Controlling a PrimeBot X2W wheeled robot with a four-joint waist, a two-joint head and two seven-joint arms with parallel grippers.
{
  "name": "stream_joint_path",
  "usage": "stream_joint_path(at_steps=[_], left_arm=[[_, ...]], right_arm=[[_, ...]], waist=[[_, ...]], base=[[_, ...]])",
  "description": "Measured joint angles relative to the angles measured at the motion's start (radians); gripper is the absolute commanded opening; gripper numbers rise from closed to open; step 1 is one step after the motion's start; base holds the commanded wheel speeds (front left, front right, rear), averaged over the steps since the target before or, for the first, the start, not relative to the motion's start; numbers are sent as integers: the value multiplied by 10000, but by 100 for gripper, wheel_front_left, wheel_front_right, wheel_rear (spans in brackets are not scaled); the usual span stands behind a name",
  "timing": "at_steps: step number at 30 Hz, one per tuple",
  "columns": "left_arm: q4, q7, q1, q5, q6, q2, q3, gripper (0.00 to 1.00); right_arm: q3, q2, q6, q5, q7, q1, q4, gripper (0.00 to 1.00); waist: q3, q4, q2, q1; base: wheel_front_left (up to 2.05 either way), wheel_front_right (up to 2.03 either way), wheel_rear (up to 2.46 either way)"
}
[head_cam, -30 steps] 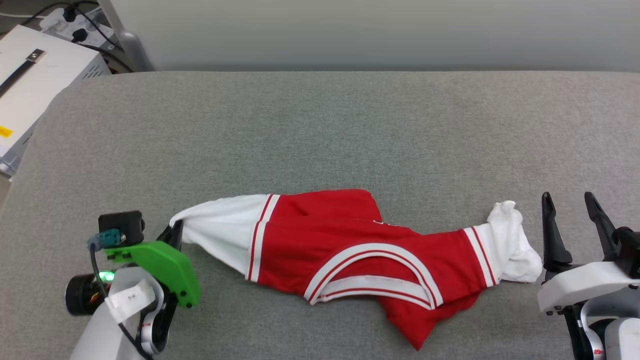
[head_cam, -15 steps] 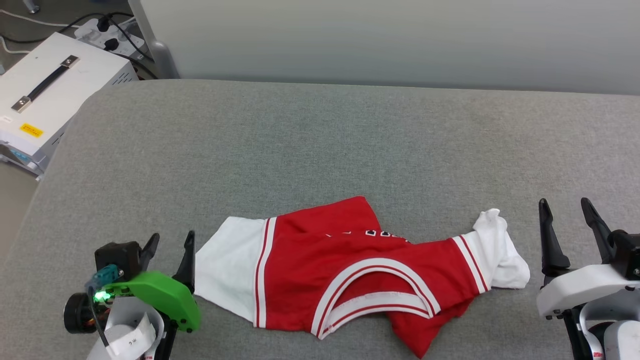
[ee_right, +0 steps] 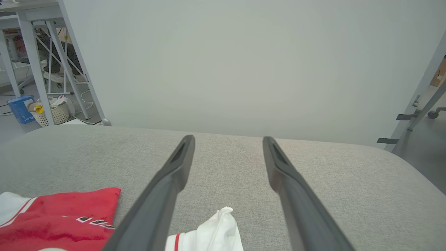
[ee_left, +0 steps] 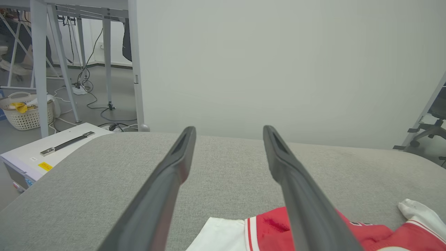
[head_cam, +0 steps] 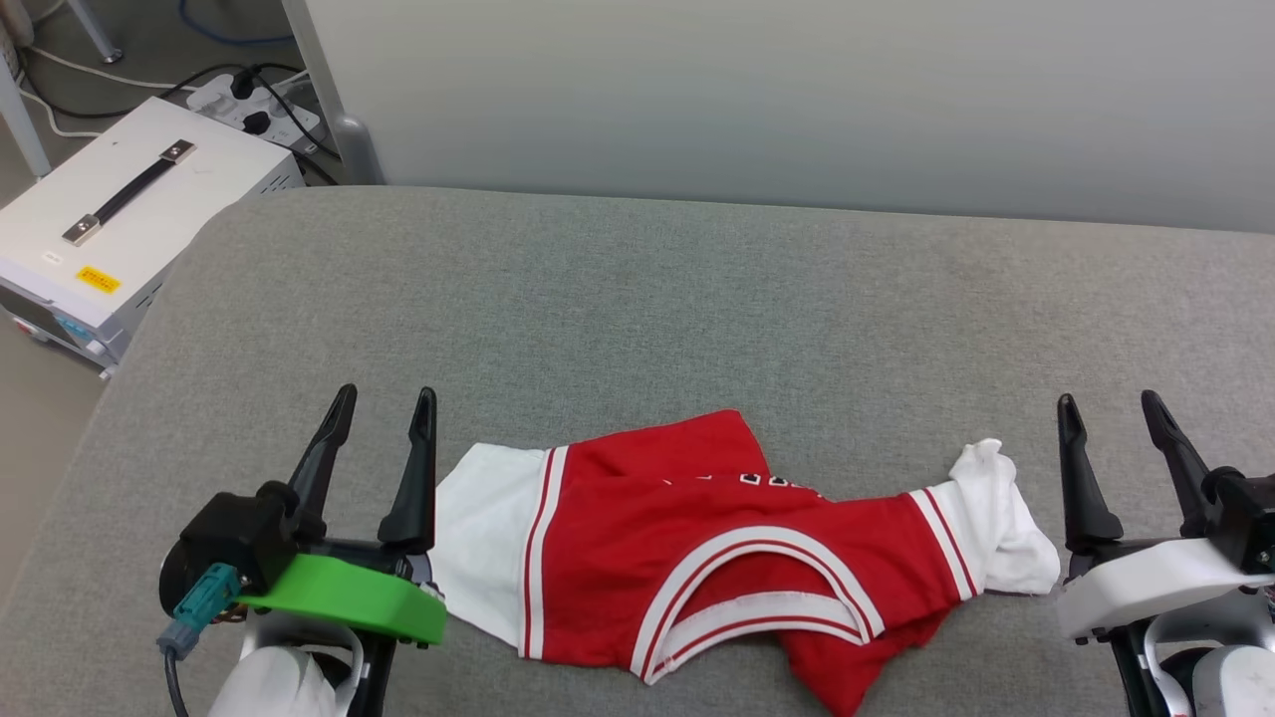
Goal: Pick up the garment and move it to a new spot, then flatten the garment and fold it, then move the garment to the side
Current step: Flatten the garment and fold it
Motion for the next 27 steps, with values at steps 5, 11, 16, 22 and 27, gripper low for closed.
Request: stream_joint_path(at_steps=[5, 11, 16, 22, 27], left_arm=[[-376, -2, 407, 316, -301, -353, 6, 100], [-121, 178, 617, 769, -548, -119, -982, 100], [-407, 1693, 348, 483, -598, 759, -2690, 100], [-581, 4343, -288, -792, -623, 1517, -4707, 100], [167, 5051, -911, -857, -623, 1649, -5496, 100]], right_arm=[[336, -182, 0, 274, -142, 70, -77, 100], [504, -316, 0, 326, -148, 214, -138, 100], [466, -357, 0, 322, -121, 212, -244, 100], [537, -355, 0, 309, -88, 197, -245, 100], [562, -347, 0, 286, -88, 167, -242, 100]], waist=[[-22, -92, 0, 0], [138, -236, 0, 0], [309, -363, 0, 0], [500, -648, 0, 0], [760, -911, 0, 0]], base=[[0, 0, 0], [0, 0, 0], [0, 0, 0], [0, 0, 0], [0, 0, 0]])
